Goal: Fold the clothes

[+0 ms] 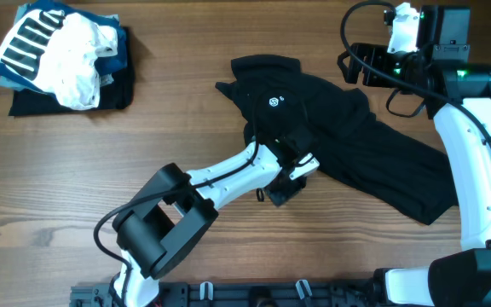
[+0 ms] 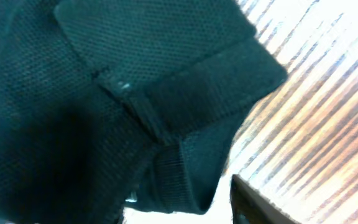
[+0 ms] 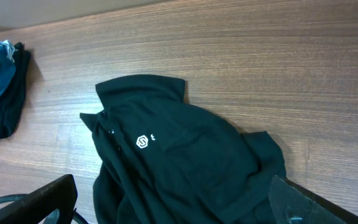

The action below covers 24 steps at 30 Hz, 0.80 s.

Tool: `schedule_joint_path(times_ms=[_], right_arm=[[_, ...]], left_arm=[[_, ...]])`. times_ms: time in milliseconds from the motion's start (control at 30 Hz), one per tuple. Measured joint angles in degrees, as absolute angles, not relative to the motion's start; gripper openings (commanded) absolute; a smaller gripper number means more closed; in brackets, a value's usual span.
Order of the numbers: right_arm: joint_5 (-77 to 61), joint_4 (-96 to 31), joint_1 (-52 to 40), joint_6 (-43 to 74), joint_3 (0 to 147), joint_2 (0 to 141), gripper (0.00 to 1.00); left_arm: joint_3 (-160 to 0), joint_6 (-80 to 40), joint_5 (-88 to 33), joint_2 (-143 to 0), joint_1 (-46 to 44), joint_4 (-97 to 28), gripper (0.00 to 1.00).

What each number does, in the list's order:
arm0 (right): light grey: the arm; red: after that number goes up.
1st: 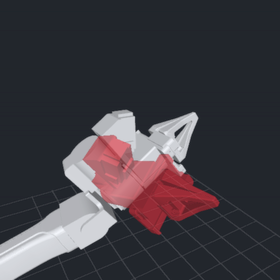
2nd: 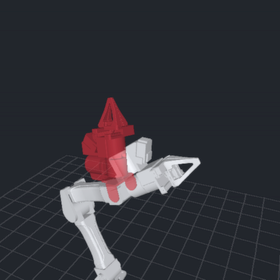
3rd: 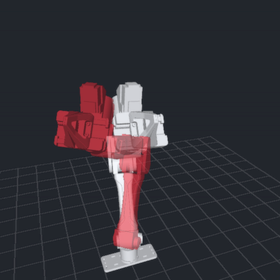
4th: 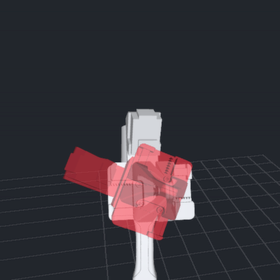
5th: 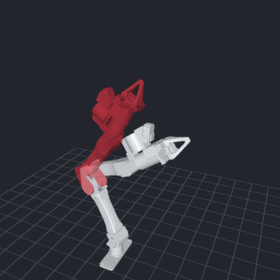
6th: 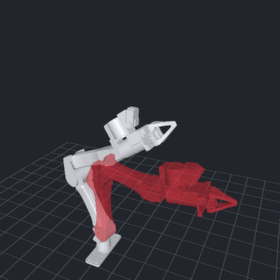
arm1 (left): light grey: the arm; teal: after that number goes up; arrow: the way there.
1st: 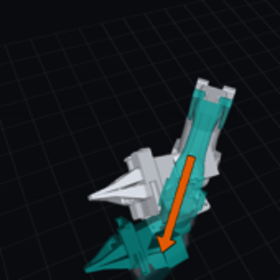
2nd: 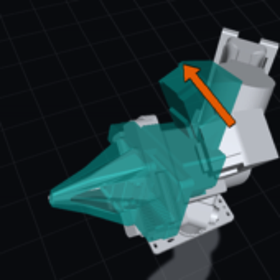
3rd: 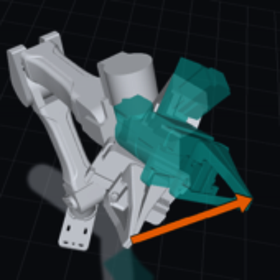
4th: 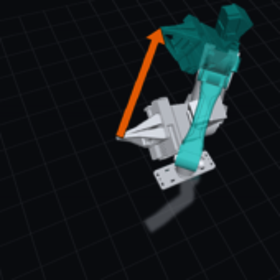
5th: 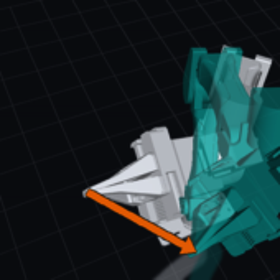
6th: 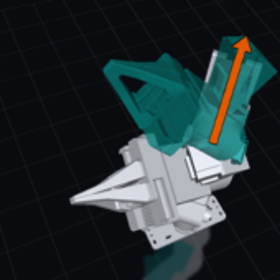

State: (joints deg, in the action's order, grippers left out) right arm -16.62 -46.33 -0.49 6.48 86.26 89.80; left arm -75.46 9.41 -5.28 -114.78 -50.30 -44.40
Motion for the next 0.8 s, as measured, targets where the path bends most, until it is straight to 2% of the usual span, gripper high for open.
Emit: schedule_joint_path(times_ms=[33, 167, 267, 367, 567, 667, 800], right_arm=[[-16.62, -46.65, -0.49, 6.48, 86.26, 89.8, 0.99], [-16.62, -47.2, -0.49, 6.48, 86.26, 89.8, 0.99], [-16.62, -47.44, -0.49, 6.5, 86.26, 89.8, 0.95], [-16.6, -48.99, -0.49, 6.7, 86.24, 89.8, 0.92], [-16.45, -54.06, 0.62, 7.55, 85.93, 89.84, 0.89], [-16.45, -57.1, 1.19, 7.53, 85.91, 89.86, 0.89], [-18.02, -60.42, 1.17, 5.3, 85.84, 89.86, 0.83]], left_arm=[[-75.5, 9.43, -4.99, -114.91, -50.3, -44.36, 0.04], [-75.61, 9.63, -4.36, -115.18, -50.26, -44.01, 0.04], [-75.81, 9.56, -4.21, -115.22, -50.26, -44.21, 0.04], [-80.64, 5.82, -1.5, -116.4, -49.19, -50.92, 0.04], [-107.13, 0.54, 2.85, -114.3, -32.08, -64.86, 0.04], [-118.98, -0.03, 3.49, -110.45, -22.94, -66.5, 0.04], [-125.45, -0.34, 3.99, -105.58, -18.17, -66.48, 0.04]])
